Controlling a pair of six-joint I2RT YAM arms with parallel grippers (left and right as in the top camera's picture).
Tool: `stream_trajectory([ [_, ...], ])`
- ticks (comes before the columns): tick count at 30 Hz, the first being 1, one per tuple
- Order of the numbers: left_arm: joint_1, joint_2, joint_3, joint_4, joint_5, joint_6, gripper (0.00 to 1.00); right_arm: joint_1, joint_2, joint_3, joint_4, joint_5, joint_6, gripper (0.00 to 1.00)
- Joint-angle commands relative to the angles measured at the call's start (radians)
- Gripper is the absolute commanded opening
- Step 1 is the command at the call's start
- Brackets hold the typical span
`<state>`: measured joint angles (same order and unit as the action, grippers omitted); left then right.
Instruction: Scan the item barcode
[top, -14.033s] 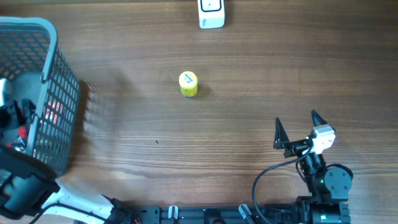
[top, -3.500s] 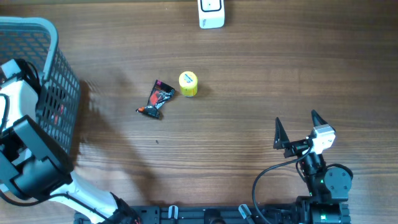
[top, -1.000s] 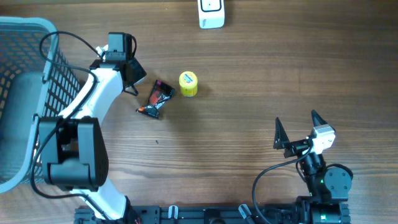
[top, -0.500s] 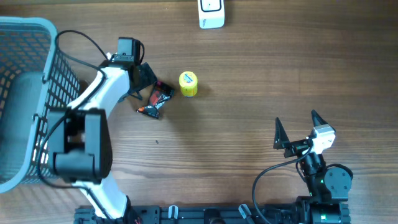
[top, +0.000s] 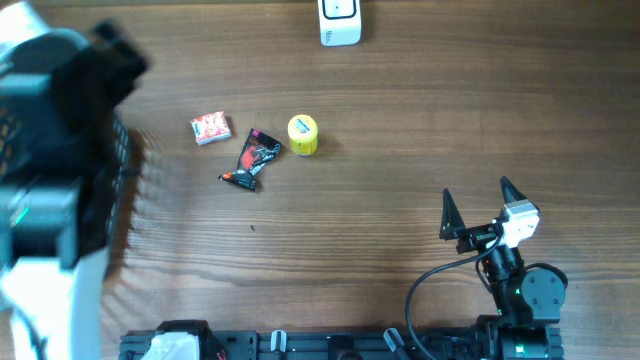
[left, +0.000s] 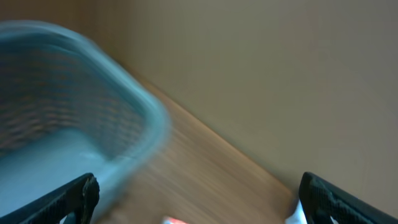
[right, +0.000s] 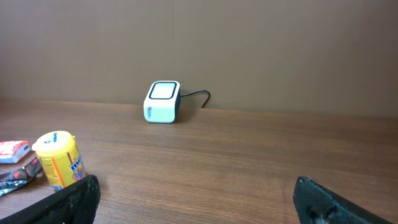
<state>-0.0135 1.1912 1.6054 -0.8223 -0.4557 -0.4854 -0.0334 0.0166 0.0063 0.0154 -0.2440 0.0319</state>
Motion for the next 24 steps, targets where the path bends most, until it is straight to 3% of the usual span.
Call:
stream_trajectory([
  [1,0.194,-0.043,0.004,-0.113,-0.126,-0.005,1.0,0.004,-0.002,-0.001,0.005,-0.012,-0.005,1.0],
  [5,0.497,-0.104,0.003,-0.358,-0.047,-0.225,1.0,0.004,-0.002,-0.001,0.005,-0.012,-0.005,1.0],
  [9,0.682,-0.135,-0.053,-0.407,0.092,-0.259,1.0,0.004,-0.002,-0.001,0.005,-0.012,-0.005,1.0],
  [14,0.776,-0.085,-0.141,-0.397,0.132,-0.256,1.0,0.004,-0.002,-0.001,0.005,-0.013,-0.005,1.0],
  [24,0.817,0.237,-0.175,-0.196,0.232,-0.12,1.0,0.004,-0.002,-0.001,0.005,-0.012,-0.004,1.0],
])
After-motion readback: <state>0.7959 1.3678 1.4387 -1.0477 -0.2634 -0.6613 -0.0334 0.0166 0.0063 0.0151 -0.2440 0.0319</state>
